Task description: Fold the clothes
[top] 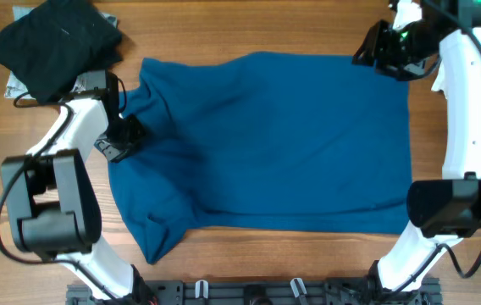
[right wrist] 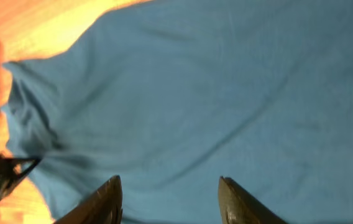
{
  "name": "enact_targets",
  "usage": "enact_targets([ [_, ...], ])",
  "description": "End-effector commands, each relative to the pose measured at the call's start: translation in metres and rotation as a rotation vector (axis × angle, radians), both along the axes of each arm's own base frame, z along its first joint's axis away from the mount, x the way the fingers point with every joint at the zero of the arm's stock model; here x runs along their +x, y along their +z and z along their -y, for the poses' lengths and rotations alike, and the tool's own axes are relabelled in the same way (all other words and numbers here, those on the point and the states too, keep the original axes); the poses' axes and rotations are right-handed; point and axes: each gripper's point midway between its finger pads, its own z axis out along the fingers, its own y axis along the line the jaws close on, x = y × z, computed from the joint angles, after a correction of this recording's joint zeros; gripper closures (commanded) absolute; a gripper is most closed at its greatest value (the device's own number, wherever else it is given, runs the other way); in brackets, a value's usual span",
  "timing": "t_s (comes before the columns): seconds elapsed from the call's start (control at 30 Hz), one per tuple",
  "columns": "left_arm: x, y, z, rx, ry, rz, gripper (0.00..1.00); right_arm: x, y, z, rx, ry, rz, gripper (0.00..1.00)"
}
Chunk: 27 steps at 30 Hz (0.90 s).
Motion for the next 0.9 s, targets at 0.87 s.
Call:
enact_targets([
  [0.87, 0.109, -0.046, -0.048, 0.259, -0.18, 0.349, 0.94, -0.021, -0.193, -0.001, -0.046, -0.043, -0.163, 0.84],
])
